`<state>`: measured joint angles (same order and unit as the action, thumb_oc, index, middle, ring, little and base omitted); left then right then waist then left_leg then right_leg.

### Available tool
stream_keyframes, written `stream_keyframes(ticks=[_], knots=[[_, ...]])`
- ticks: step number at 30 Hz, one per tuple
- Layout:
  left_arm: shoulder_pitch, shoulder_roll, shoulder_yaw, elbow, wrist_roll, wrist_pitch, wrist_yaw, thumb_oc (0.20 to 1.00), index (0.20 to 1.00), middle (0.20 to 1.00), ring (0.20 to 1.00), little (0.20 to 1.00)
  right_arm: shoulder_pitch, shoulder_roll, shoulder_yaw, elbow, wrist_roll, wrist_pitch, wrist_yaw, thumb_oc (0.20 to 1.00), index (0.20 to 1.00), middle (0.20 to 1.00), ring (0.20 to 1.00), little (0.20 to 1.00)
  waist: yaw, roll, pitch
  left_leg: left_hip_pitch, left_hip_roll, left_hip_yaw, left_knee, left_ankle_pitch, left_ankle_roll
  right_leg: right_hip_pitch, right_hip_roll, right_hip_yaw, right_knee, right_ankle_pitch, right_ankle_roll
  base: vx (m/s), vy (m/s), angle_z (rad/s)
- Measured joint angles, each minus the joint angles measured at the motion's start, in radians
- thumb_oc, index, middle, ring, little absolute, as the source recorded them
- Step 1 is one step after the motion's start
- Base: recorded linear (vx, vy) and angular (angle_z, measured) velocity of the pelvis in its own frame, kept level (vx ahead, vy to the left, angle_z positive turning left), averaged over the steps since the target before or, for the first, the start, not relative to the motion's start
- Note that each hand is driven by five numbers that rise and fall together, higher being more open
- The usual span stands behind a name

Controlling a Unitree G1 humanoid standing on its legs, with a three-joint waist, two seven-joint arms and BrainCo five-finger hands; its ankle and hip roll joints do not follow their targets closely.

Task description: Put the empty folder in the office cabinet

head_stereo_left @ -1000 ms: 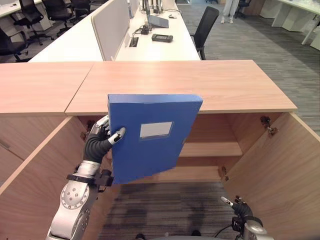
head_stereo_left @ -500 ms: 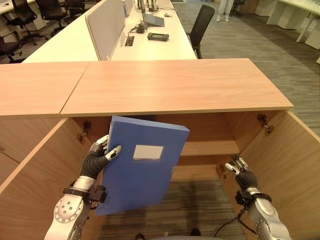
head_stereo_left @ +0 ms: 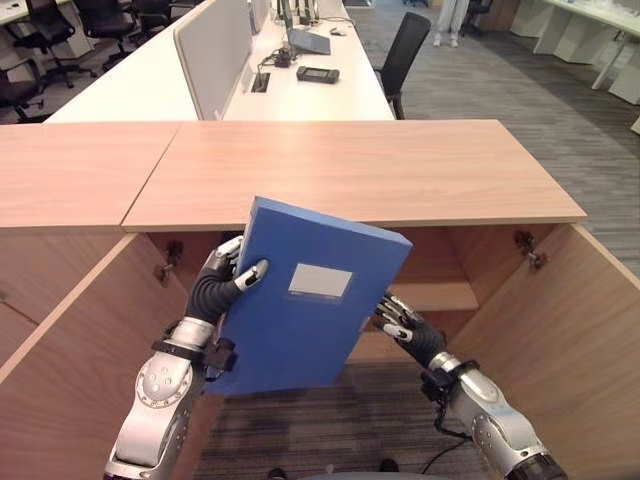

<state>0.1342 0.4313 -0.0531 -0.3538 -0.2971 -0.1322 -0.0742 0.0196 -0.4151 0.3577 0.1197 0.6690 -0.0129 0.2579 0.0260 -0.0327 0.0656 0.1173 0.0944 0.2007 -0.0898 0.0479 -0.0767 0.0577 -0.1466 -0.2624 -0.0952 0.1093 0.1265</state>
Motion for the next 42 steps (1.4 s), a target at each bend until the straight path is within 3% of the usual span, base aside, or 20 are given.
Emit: stream_keyframes(ticks=[7, 12, 25, 26, 35, 36, 37, 38, 42], knots=[[-0.024, -0.001, -0.015, 0.001, 0.012, 0.000, 0.016, 0.200, 0.200, 0.200, 0.200, 0.200, 0.000, -0.001, 0.004, 0.000, 0.000, 0.018, 0.038, 1.000, 1.000, 1.000, 1.000, 1.000, 0.011, 0.000, 0.000, 0.001, 0.000, -0.002, 0.000, 0.000, 0.000, 0.002, 0.000, -0.002, 0.000, 0.000, 0.000, 0.00, 0.000, 0.00], [-0.069, -0.002, -0.102, 0.009, 0.005, -0.001, 0.002, 0.200, 0.200, 0.200, 0.200, 0.200, -0.053, 0.004, 0.038, 0.010, 0.000, 0.019, 0.028, 1.000, 1.000, 1.000, 1.000, 1.000, 0.010, 0.000, 0.000, 0.004, 0.000, -0.001, 0.000, 0.001, -0.001, 0.004, 0.000, -0.001, 0.000, 0.001, -0.001, 0.00, 0.000, 0.00], [-0.118, 0.013, -0.158, 0.041, -0.123, 0.025, -0.029, 0.200, 0.200, 0.200, 0.200, 0.200, -0.084, 0.005, 0.050, 0.067, 0.000, 0.013, -0.004, 1.000, 1.000, 1.000, 1.000, 1.000, 0.009, -0.007, -0.008, 0.008, 0.000, 0.000, 0.000, 0.001, -0.001, 0.008, 0.000, 0.000, 0.000, 0.001, -0.001, 0.00, 0.000, 0.00], [-0.118, 0.017, -0.169, 0.041, -0.137, 0.035, -0.029, 0.200, 0.200, 0.200, 0.200, 0.200, -0.084, 0.005, 0.057, 0.075, 0.000, 0.012, -0.009, 0.200, 0.200, 0.200, 0.200, 0.200, 0.009, -0.009, -0.012, 0.008, 0.000, 0.000, 0.000, 0.001, -0.001, 0.008, 0.000, 0.000, 0.000, 0.001, -0.001, 0.00, 0.000, 0.00], [-0.138, 0.014, -0.169, 0.100, -0.212, 0.045, -0.025, 0.200, 0.200, 0.200, 0.200, 0.200, -0.075, 0.025, 0.072, 0.083, 0.107, -0.008, -0.009, 0.200, 0.200, 0.200, 0.200, 0.200, 0.007, -0.009, -0.014, 0.007, 0.000, -0.002, 0.000, 0.001, -0.001, 0.008, 0.000, -0.002, 0.000, 0.001, -0.001, 0.00, 0.000, 0.00], [-0.140, 0.012, -0.170, 0.114, -0.221, 0.046, -0.025, 0.467, 0.467, 0.467, 0.467, 0.467, -0.067, 0.038, 0.073, 0.090, 0.128, -0.009, -0.010, 0.200, 0.200, 0.200, 0.200, 0.200, 0.007, -0.009, -0.015, 0.007, 0.000, -0.002, 0.000, 0.001, -0.001, 0.008, 0.000, -0.002, 0.000, 0.001, -0.001, 0.00, 0.000, 0.00], [-0.140, 0.012, -0.170, 0.122, -0.228, 0.049, -0.024, 0.539, 0.539, 0.539, 0.539, 0.539, -0.065, 0.043, 0.075, 0.091, 0.139, -0.008, -0.011, 0.200, 0.200, 0.200, 0.200, 0.200, 0.008, -0.009, -0.015, 0.007, 0.000, -0.002, 0.000, 0.001, -0.001, 0.008, 0.000, -0.002, 0.000, 0.001, -0.001, 0.00, 0.000, 0.00], [-0.144, 0.013, -0.182, 0.157, -0.259, 0.061, -0.023, 1.000, 1.000, 1.000, 1.000, 1.000, -0.059, 0.069, 0.084, 0.135, 0.188, -0.005, -0.007, 0.200, 0.200, 0.200, 0.200, 0.200, 0.001, -0.007, -0.015, 0.006, 0.000, -0.002, 0.000, 0.001, -0.001, 0.007, 0.000, -0.002, 0.000, 0.001, -0.001, 0.00, 0.000, 0.00], [-0.140, 0.008, -0.210, 0.199, -0.357, 0.089, -0.034, 1.000, 1.000, 1.000, 1.000, 1.000, -0.007, 0.072, 0.111, 0.155, 0.296, 0.011, 0.004, 0.200, 0.200, 0.200, 0.200, 0.200, -0.003, -0.005, -0.016, 0.004, 0.000, -0.003, 0.000, 0.001, -0.001, 0.005, -0.001, -0.003, 0.000, 0.001, -0.001, 0.00, 0.000, 0.00]])
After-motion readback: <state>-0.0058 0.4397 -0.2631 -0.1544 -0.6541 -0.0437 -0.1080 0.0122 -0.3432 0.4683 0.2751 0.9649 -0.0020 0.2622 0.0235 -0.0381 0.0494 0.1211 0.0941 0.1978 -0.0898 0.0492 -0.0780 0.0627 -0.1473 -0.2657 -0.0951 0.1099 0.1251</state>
